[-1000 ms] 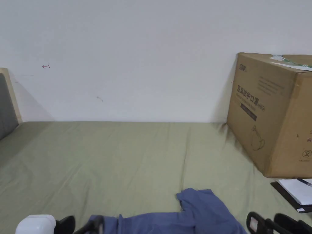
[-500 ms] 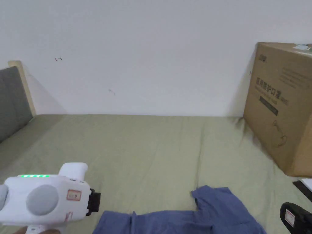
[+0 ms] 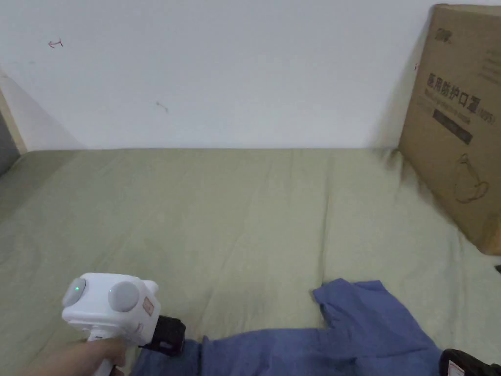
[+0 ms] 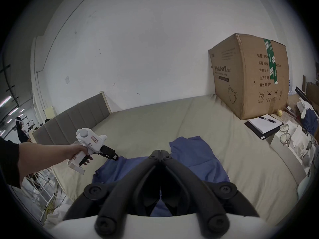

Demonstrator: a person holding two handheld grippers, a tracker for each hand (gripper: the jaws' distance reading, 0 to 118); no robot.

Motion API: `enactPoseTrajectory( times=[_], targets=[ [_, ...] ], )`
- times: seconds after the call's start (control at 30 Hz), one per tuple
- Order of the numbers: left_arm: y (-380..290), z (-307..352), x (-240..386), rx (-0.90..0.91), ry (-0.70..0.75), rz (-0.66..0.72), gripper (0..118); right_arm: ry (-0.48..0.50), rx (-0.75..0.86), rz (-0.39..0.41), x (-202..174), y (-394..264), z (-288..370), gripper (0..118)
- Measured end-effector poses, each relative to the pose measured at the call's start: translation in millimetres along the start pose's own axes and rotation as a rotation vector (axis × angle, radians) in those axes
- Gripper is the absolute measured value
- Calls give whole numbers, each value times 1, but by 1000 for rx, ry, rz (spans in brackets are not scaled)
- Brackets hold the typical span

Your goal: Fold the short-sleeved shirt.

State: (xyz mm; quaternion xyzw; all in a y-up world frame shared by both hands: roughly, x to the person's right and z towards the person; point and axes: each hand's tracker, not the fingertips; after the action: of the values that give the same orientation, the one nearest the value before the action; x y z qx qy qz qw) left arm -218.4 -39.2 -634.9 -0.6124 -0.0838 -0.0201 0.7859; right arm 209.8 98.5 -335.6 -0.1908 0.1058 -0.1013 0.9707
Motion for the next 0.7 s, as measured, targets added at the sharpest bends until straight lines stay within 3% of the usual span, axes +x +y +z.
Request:
enactPoseTrajectory(
  times=[0.13, 0.23, 0.27, 0.3, 0.33, 0.37, 0.53, 0.63, 0.7],
  targets=[
    [-7, -12, 11, -7, 49, -51, 110, -8, -24, -7, 0, -5, -6, 0],
    [-16, -5, 20, 37, 88, -22, 94, -10, -36, -10, -1, -8, -6, 0],
    [-18, -1, 20, 49, 89, -19, 82, -13, -39, -12, -2, -9, -6, 0],
    [-22, 5, 19, 71, 88, -14, 62, -13, -42, -17, -2, -10, -6, 0],
    [-24, 10, 18, 99, 109, -11, 16, -12, -44, -22, -1, -10, -5, 0],
    [-25, 19, 18, 132, 118, -9, 0, -9, -45, -30, -1, -10, -4, 0],
    [-39, 30, -4, 101, 63, 36, 0, 66, -4, -32, 20, 16, -17, 0],
    [-49, 57, -20, 248, 42, 132, 0, 16, 5, -39, 58, 65, -55, 0],
    [-59, 71, -31, 335, 3, 189, 0, -19, -333, -100, 92, 89, -115, 0]
  ],
)
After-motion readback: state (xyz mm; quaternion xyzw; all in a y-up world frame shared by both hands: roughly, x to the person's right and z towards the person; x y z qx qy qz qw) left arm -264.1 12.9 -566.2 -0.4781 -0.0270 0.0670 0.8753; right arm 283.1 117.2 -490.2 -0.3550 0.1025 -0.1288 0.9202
